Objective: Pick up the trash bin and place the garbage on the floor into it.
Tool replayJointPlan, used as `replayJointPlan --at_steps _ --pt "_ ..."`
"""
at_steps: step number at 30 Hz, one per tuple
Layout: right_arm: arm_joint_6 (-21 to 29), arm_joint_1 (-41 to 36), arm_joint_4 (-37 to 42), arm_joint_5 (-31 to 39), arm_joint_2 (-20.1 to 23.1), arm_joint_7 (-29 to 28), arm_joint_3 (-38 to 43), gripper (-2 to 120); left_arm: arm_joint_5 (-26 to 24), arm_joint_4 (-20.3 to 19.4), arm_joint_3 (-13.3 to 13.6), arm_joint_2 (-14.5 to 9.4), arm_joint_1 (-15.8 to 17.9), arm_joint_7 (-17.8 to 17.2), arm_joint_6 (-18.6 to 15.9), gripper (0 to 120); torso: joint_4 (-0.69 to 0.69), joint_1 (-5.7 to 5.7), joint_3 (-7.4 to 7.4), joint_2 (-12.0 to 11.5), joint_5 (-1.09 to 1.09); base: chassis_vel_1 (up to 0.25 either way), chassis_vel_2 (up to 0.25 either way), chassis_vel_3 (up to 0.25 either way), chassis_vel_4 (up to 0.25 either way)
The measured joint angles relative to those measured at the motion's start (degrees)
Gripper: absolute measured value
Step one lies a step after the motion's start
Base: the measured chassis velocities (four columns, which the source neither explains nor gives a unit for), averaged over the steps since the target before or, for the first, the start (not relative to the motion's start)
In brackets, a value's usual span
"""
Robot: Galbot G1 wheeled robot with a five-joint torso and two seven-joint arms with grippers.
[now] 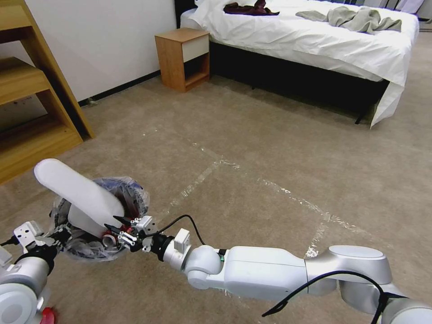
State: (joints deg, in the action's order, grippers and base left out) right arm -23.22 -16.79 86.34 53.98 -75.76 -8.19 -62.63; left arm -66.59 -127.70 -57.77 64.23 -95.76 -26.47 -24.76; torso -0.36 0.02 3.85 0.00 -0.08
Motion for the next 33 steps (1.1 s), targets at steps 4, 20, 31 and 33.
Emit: replayJointPlan --at_steps 4,20,31,33 --pt "0.1 0.1 0.7 0.0 0.2 0.0 0.1 66 0.0 0.1 0.0 0.0 0.1 0.0 0.0 0 0.00 0.00 0.00 0.0 0.00 0.000 0.000 0.000 0.000" --pt "-0.5 0.3 2.9 -0.2 0.2 0.4 0.8 95 0.1 0.5 -0.2 0.1 0.0 0.0 0.0 0 0.00 0.00 0.00 0.0 0.00 0.000 0.000 0.000 0.000" --pt "-3.4 -0.4 6.8 -0.5 -0.6 1.6 4.1 94 0.8 1.4 0.0 0.4 0.0 0.3 0.0 0 0.00 0.00 0.00 0.0 0.00 0.000 0.000 0.000 0.000" --pt "-5.0 -0.1 7.2 -0.9 -1.6 1.8 5.2 94 0.8 1.4 0.0 0.3 0.0 0.4 0.0 0 0.00 0.00 0.00 0.0 0.00 0.000 0.000 0.000 0.000"
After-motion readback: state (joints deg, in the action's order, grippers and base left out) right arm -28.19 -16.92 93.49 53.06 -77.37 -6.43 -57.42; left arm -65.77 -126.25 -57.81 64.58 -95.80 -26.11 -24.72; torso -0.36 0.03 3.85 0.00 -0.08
